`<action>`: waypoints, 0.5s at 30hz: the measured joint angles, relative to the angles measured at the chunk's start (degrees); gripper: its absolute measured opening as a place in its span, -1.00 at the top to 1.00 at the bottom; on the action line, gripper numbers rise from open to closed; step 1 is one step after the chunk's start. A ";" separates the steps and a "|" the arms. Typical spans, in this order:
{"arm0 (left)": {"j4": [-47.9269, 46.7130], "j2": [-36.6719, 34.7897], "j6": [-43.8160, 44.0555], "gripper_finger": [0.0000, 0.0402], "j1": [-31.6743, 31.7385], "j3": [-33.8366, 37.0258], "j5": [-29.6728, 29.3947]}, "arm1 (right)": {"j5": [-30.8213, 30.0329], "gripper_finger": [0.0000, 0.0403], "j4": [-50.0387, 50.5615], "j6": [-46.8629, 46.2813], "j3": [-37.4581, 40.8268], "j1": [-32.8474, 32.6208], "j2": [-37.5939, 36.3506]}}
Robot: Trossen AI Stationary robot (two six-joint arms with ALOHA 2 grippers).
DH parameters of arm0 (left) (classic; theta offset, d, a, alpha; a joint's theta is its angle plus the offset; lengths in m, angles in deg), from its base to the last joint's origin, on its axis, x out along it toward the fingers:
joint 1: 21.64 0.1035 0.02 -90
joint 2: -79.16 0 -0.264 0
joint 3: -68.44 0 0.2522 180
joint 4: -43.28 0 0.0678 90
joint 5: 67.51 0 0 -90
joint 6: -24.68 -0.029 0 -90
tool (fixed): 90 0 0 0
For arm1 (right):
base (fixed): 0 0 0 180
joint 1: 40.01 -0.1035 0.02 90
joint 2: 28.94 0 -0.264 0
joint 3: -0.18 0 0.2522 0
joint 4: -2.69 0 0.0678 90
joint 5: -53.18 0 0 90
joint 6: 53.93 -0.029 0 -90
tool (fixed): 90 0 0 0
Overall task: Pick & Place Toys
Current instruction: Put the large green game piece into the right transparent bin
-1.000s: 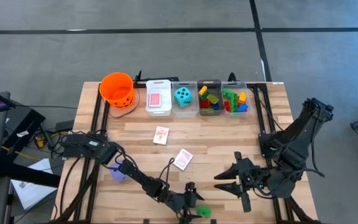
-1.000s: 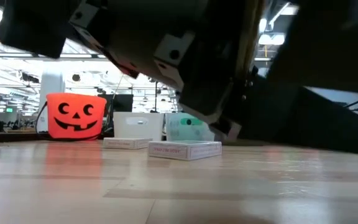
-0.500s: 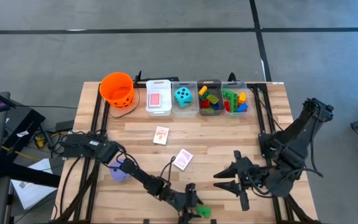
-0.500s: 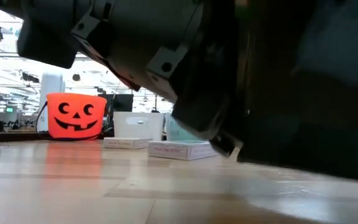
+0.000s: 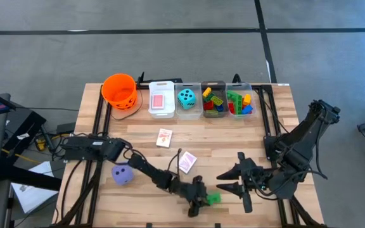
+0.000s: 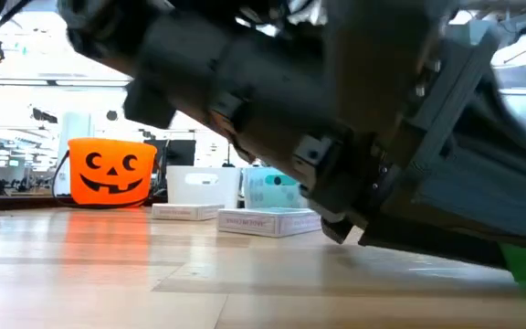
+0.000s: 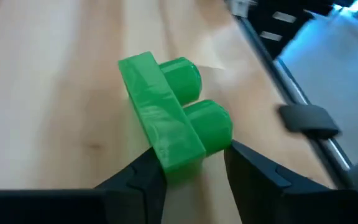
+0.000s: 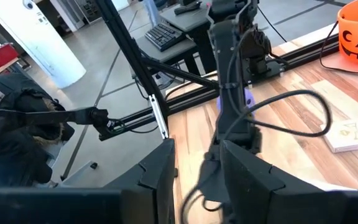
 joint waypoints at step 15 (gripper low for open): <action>-19.02 -18.20 0.42 0.76 9.74 0.27 -0.33 | -0.07 0.38 -0.83 5.52 0.09 5.25 -1.90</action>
